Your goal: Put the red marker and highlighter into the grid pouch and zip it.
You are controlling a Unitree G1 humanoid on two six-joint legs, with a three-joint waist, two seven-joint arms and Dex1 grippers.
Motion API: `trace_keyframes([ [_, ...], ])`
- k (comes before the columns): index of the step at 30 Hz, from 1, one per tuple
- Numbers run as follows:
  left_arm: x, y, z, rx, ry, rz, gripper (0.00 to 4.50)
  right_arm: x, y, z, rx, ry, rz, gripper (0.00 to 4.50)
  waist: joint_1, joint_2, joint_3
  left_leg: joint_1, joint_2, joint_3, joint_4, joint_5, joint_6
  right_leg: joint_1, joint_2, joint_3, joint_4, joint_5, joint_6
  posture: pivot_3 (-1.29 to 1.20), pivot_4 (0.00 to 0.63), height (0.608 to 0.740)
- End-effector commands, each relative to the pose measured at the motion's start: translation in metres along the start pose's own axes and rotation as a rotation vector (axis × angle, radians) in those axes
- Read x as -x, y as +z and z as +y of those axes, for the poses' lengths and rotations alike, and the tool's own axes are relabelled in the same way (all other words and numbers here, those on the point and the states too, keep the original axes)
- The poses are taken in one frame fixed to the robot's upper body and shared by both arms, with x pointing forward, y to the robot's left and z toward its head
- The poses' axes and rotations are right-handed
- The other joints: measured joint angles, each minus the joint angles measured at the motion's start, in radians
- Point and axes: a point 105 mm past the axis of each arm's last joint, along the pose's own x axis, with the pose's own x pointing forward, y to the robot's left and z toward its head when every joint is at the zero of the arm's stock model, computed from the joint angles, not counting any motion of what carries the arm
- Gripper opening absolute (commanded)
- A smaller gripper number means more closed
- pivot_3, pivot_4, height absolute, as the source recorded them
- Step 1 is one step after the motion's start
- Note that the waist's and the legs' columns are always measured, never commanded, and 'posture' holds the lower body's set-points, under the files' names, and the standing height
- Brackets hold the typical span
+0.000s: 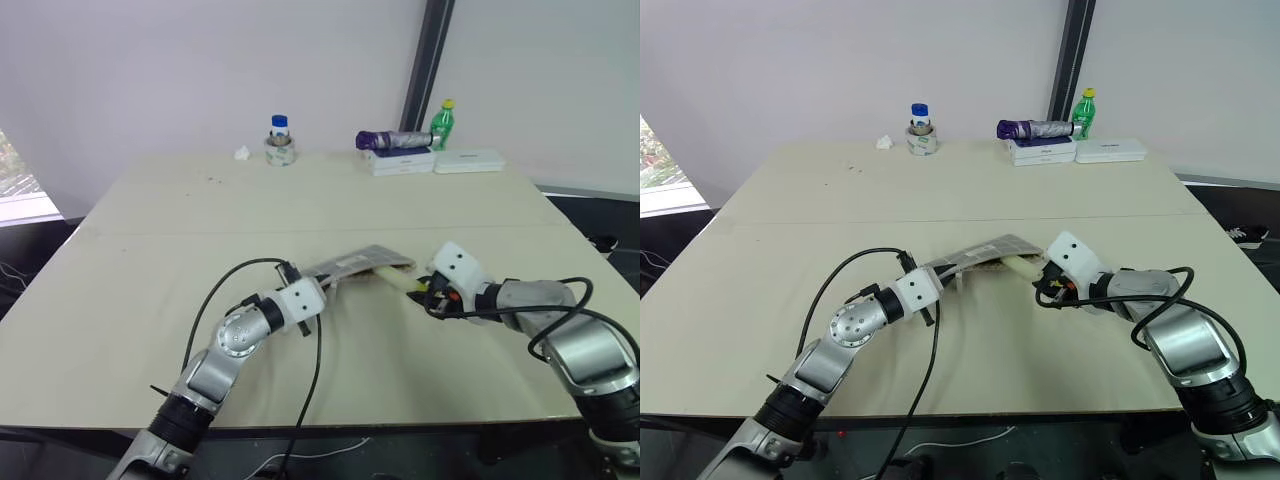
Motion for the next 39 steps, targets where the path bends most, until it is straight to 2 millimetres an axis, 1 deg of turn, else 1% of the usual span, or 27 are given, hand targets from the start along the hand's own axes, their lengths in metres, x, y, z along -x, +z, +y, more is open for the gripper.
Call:
trace_keyframes([
  [1,0.004,0.018,-0.008,-0.06,-0.063,-0.084,0.0,0.004,0.023,0.012,0.124,0.063,-0.049,0.9,-0.001,0.0,0.0,0.0,0.0,0.0,0.0,0.0,0.0,0.0,0.0,0.0,0.0,0.0,0.0,0.0,0.15,0.737],
  [3,0.007,0.02,-0.015,-0.069,-0.117,-0.103,0.0,0.003,0.03,0.021,0.139,0.113,-0.068,0.9,-0.001,0.0,0.0,0.0,0.0,0.0,0.0,0.0,0.0,0.0,0.0,0.0,0.0,0.0,0.0,0.0,0.15,0.737],
  [5,0.009,0.022,-0.019,-0.071,-0.152,-0.12,0.0,0.002,0.034,0.026,0.151,0.136,-0.082,0.9,0.0,0.0,0.0,0.0,0.0,0.0,0.0,0.0,0.0,0.0,0.0,0.0,0.0,0.0,0.0,0.0,0.15,0.737],
  [9,0.012,0.023,-0.026,-0.07,-0.216,-0.136,0.0,-0.001,0.041,0.03,0.146,0.157,-0.103,0.9,0.001,0.0,0.0,0.0,0.001,0.0,0.0,0.0,0.0,0.0,0.0,0.0,0.0,0.0,0.0,0.0,0.15,0.737],
  [14,0.013,0.023,-0.026,-0.06,-0.224,-0.134,0.0,0.0,0.041,0.03,0.149,0.173,-0.1,0.9,0.001,0.0,0.0,0.0,0.001,0.0,0.0,0.0,0.0,0.0,0.0,0.0,0.0,0.0,0.0,0.0,0.15,0.737],
  [16,0.014,0.023,-0.025,-0.051,-0.216,-0.131,0.0,0.001,0.04,0.027,0.157,0.158,-0.098,1.93,0.001,0.0,0.0,0.0,0.0,0.0,0.0,0.0,0.0,0.0,0.0,0.0,0.0,0.0,0.0,0.0,0.15,0.737],
  [18,0.014,0.023,-0.022,-0.019,-0.194,-0.127,0.0,0.003,0.041,0.02,0.158,0.123,-0.099,2.8,0.0,0.0,0.0,0.0,0.0,0.0,0.0,0.0,0.0,0.0,0.0,0.0,0.0,0.0,0.0,0.0,0.15,0.737],
  [19,0.013,0.023,-0.019,0.019,-0.168,-0.123,0.0,0.006,0.041,0.013,0.156,0.089,-0.1,3.29,0.0,0.0,0.0,0.0,0.001,0.0,0.0,0.0,0.0,0.0,0.0,0.0,0.0,0.0,0.0,0.0,0.15,0.737],
  [20,0.012,0.023,-0.015,0.055,-0.143,-0.119,0.0,0.01,0.042,0.006,0.155,0.061,-0.102,3.89,0.001,0.0,0.0,0.0,0.0,0.0,0.0,0.0,0.0,0.0,0.0,0.0,0.0,0.0,0.0,0.0,0.15,0.737],
  [21,0.011,0.024,-0.012,0.093,-0.119,-0.116,0.0,0.014,0.043,0.0,0.154,0.038,-0.104,4.28,0.001,0.0,0.0,0.0,0.001,0.0,0.0,0.0,0.0,0.0,0.0,0.0,0.0,0.0,0.0,0.0,0.15,0.737],
  [27,0.005,0.026,0.009,0.358,0.0,-0.093,0.0,0.039,0.046,-0.025,0.107,-0.049,-0.135,4.28,0.002,0.0,0.0,0.0,0.001,-0.001,0.0,0.0,0.0,0.0,0.0,0.0,0.0,0.0,0.0,0.0,0.15,0.737],
  [29,0.003,0.026,0.012,0.444,0.012,-0.086,0.0,0.044,0.049,-0.033,0.073,-0.089,-0.158,4.28,-0.001,0.0,0.0,0.0,0.001,0.0,0.0,0.0,0.0,0.0,0.0,0.0,0.0,0.0,0.0,0.0,0.15,0.737],
  [31,0.003,0.026,0.012,0.458,0.008,-0.081,0.0,0.044,0.052,-0.037,0.04,-0.111,-0.177,4.28,-0.001,0.0,0.0,0.0,0.0,0.0,0.0,0.0,0.0,0.0,0.0,0.0,0.0,0.0,0.0,0.0,0.15,0.737],
  [33,0.003,0.027,0.011,0.464,0.004,-0.077,0.0,0.043,0.056,-0.034,0.032,-0.11,-0.19,4.28,-0.003,0.0,0.0,0.0,0.0,0.0,0.0,0.0,0.0,0.0,0.0,0.0,0.0,0.0,0.0,0.0,0.15,0.737],
  [38,0.003,0.026,0.008,0.436,-0.01,-0.061,0.0,0.032,0.072,-0.015,0.043,-0.074,-0.258,4.28,-0.001,0.0,0.0,0.0,0.001,0.0,0.0,0.0,0.0,0.0,0.0,0.0,0.0,0.0,0.0,0.0,0.15,0.737],
  [39,0.003,0.026,0.007,0.427,-0.013,-0.059,0.0,0.03,0.076,-0.011,0.031,-0.059,-0.283,4.05,-0.001,0.0,0.0,0.0,0.001,0.0,0.0,0.0,0.0,0.0,0.0,0.0,0.0,0.0,0.0,0.0,0.15,0.737],
])
